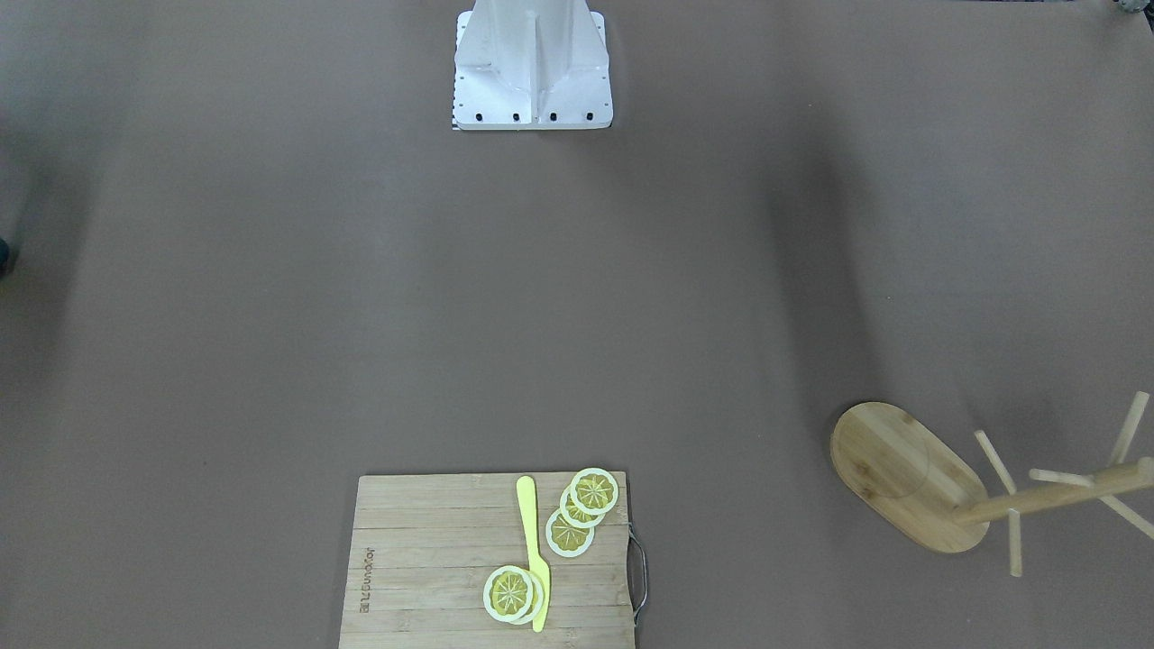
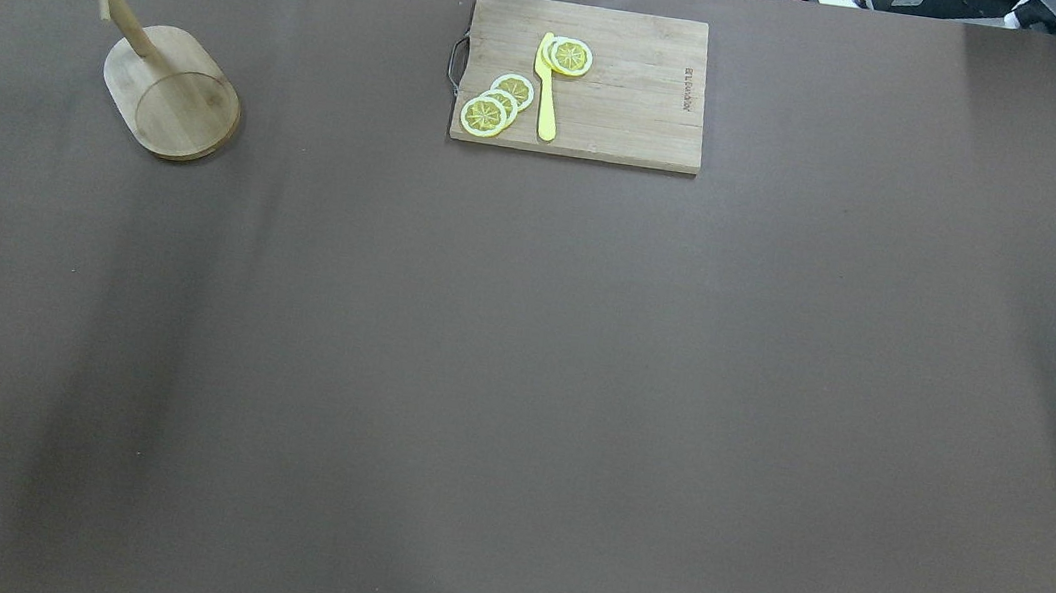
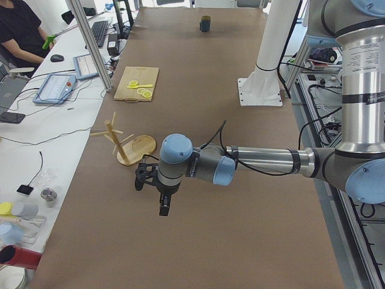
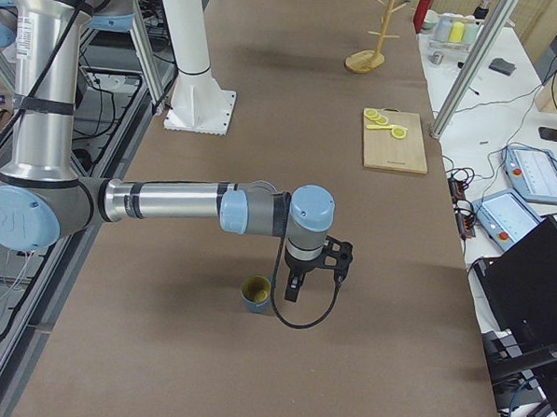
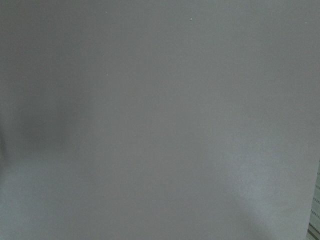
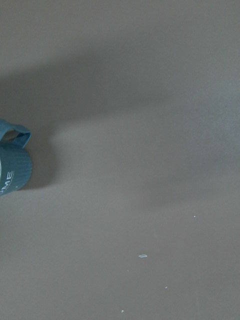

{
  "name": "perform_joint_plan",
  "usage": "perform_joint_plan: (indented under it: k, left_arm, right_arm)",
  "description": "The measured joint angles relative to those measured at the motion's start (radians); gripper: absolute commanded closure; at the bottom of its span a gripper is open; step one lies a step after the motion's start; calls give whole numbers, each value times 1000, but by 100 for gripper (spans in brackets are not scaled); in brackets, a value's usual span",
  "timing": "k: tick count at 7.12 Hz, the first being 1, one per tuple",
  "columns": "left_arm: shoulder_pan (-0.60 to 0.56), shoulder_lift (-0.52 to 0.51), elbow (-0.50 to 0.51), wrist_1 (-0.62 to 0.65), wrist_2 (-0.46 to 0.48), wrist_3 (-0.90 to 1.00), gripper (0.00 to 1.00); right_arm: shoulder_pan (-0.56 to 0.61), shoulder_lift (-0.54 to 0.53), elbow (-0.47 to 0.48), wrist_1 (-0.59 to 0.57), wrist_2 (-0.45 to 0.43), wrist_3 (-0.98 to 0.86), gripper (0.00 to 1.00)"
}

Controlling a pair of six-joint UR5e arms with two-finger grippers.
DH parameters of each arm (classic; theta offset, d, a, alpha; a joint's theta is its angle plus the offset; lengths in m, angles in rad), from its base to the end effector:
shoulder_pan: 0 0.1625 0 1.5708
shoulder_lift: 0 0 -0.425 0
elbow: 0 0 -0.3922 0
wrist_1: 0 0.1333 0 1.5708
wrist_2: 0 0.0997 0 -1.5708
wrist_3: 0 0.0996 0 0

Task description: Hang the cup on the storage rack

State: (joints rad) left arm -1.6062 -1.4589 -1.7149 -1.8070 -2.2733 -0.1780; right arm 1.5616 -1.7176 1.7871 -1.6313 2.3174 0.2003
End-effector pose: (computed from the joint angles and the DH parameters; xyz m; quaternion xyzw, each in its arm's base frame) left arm -0.0852 -0.4581 0.6191 0.1010 0.3491 -0.0533 0.9301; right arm 0.0617 -0.4300 0.6279 -0.0340 -0.3631 0.0872 0.9270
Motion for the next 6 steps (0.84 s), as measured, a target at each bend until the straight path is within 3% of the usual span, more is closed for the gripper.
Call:
perform_joint_plan:
  k: [4, 6]
  left_arm:
    - [0, 0, 0, 0, 0, -4, 2]
    - [0, 0, 2, 0, 0, -6, 2]
  right_arm:
    - [1, -231, 61, 209, 40, 179, 0]
    - [1, -264, 51, 320, 61, 346, 0]
